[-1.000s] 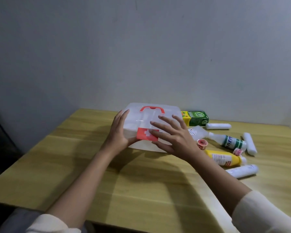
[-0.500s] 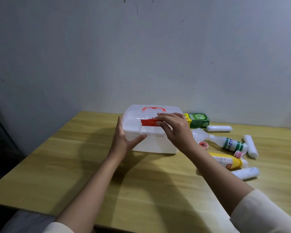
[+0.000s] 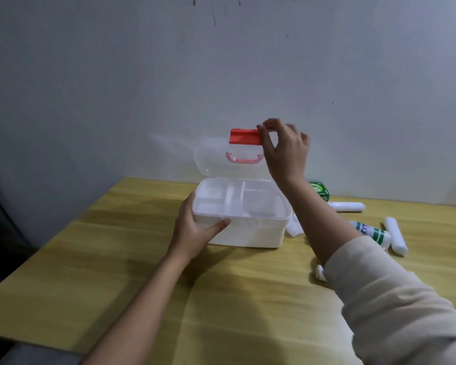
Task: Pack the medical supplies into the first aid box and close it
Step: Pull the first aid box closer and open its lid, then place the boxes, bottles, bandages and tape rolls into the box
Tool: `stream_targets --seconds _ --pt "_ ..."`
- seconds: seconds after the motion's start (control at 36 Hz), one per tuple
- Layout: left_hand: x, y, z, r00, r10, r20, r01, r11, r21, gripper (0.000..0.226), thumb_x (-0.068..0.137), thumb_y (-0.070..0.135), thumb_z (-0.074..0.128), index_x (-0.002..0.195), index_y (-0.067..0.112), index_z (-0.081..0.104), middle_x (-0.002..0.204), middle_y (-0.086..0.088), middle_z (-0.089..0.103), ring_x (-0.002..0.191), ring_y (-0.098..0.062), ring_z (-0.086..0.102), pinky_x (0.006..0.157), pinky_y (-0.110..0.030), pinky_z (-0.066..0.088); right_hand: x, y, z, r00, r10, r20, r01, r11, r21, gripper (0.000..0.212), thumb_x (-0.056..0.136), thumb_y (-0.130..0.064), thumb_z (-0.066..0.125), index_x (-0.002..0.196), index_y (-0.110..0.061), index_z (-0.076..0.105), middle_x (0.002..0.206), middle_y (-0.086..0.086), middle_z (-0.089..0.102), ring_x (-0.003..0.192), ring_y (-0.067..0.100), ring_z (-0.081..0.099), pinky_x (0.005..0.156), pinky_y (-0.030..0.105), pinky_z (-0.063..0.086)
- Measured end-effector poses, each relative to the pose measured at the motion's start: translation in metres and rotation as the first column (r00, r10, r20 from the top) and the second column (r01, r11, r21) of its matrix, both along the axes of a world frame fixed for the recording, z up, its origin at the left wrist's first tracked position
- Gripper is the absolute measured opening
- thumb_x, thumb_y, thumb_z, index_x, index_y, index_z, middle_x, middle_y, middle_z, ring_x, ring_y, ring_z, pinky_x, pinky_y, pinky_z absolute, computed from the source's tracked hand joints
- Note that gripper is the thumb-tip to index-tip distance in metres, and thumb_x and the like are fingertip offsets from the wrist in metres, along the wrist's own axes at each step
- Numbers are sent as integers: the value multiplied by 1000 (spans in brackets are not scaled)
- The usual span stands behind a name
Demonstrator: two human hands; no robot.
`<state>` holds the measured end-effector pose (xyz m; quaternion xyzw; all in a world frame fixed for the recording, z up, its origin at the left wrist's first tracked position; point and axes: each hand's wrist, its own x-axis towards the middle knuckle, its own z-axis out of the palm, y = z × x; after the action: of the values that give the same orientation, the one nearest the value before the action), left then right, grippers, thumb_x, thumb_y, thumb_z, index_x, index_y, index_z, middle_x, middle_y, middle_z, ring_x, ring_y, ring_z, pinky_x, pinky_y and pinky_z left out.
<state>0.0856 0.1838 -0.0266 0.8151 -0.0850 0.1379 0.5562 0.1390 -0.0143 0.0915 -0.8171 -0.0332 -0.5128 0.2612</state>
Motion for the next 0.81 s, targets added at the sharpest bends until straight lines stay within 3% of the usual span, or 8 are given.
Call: stream_targets --seconds 0.14,0.25,0.36,0.44,0.53,0.61,0.72,0.81 --pt "0 -1 -4 1000 1 -10 -1 1000 -2 105 55 63 78 144 24 39 137 4 50 125 -15 51 102 -45 49 23 3 -2 991 -134 -15 133 953 274 37 95 -42 39 86 -10 58 97 3 64 100 25 52 77 31 27" --pt "1 -2 -8 1000 16 14 -16 1000 5 106 55 64 77 144 23 38 140 4 48 128 -16 48 104 -44 47 40 -4 -5 994 50 94 -90 869 486 37 96 -24 36 85 4 58 93 21 59 91 34 53 80 36 39" --pt "1 -5 -9 999 27 38 -27 1000 -10 108 52 65 73 144 23 37 137 14 41 128 -6 41 103 -24 38 47 -13 -18 974 219 59 -219 838 500 31 96 -8 33 108 0 60 109 19 59 101 27 57 79 16 37" --pt "2 -6 -10 998 29 54 -28 999 -21 108 51 62 76 144 23 37 134 14 40 124 -3 41 97 -15 35 49 -21 -29 955 295 27 -256 780 571 42 94 -1 29 128 -11 52 126 11 60 113 17 59 86 11 42" --pt "2 -6 -9 998 32 55 -30 999 -31 102 55 56 83 141 30 35 132 17 37 123 1 37 89 1 31 52 -30 -36 939 343 4 -267 725 635 42 97 -5 33 135 -14 47 133 10 57 118 18 59 98 22 44" --pt "3 -4 -6 999 32 42 -30 999 -45 105 52 65 80 141 32 33 134 17 36 123 2 35 84 8 28 59 -39 -45 927 375 -30 -253 681 687 41 94 -3 40 133 -12 51 121 3 63 114 21 62 104 34 46" --pt "5 -3 -5 1000 25 -8 -26 998 -61 122 47 66 73 151 19 29 146 14 33 134 -3 32 101 -9 29 64 -47 -56 904 419 -88 -221 631 743 41 92 -2 44 131 -13 53 102 -2 64 105 22 66 83 26 43" --pt "5 -3 -5 999 41 -36 -45 993 -108 125 46 66 74 152 20 28 156 3 35 143 -14 34 116 -33 32 65 -52 -64 870 463 -171 -197 643 740 43 94 -6 44 134 -18 49 101 -2 63 111 19 63 86 27 44"
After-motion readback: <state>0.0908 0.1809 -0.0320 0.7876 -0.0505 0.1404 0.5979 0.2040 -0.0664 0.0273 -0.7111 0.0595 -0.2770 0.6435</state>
